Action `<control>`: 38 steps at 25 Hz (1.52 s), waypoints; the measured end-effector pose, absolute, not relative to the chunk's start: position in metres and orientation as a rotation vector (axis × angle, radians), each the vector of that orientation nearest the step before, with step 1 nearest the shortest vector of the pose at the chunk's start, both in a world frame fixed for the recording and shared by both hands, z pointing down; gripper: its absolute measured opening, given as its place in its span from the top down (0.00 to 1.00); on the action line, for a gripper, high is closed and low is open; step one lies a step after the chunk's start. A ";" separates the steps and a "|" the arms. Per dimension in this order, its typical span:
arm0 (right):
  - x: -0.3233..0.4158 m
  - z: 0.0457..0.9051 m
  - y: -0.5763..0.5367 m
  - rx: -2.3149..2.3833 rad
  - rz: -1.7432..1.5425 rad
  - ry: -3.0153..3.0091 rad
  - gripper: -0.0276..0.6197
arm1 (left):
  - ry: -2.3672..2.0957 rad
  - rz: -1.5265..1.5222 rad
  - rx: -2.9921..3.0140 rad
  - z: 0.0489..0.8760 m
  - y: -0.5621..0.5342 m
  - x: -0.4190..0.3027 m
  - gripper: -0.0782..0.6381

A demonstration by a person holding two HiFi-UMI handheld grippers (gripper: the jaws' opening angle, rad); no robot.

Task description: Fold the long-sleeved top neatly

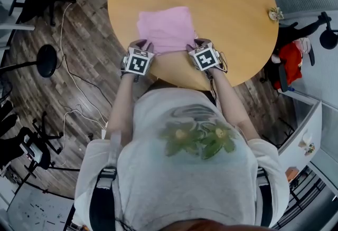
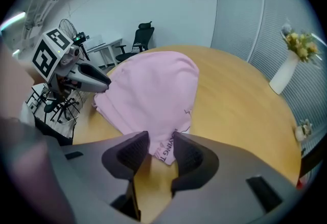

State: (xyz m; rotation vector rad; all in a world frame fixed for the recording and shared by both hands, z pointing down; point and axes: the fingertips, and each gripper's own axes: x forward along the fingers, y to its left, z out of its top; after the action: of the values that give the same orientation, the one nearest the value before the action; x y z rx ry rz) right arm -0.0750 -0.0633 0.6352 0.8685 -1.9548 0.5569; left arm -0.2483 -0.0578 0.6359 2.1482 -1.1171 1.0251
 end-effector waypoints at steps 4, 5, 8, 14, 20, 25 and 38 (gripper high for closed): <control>-0.069 0.613 -0.067 0.918 0.613 -2.024 0.69 | -1.193 0.917 2.141 0.612 -0.063 -0.248 0.79; -0.069 0.606 -0.068 0.933 0.624 -2.045 0.69 | -1.217 0.885 2.143 0.605 -0.065 -0.249 0.79; -0.071 0.588 -0.067 0.967 0.638 -2.092 0.69 | -1.276 0.798 2.148 0.587 -0.068 -0.252 0.79; -0.080 0.547 -0.068 1.006 0.576 -2.180 0.69 | -1.341 0.655 2.166 0.545 -0.066 -0.246 0.79; -0.084 0.504 -0.070 1.055 0.508 -2.309 0.70 | -1.382 0.540 2.250 0.499 -0.063 -0.222 0.79; -0.086 0.474 -0.068 1.073 0.436 -2.370 0.86 | -1.421 0.535 2.305 0.471 -0.057 -0.207 0.84; -0.087 0.414 -0.043 0.985 0.344 -2.498 0.93 | -1.482 0.408 2.339 0.412 -0.042 -0.151 0.88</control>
State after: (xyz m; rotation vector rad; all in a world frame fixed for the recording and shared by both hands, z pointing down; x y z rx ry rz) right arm -0.0871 -0.0431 0.4143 0.9846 -2.4984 0.3437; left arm -0.1511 -0.0415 0.4120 2.3389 -1.4820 0.4075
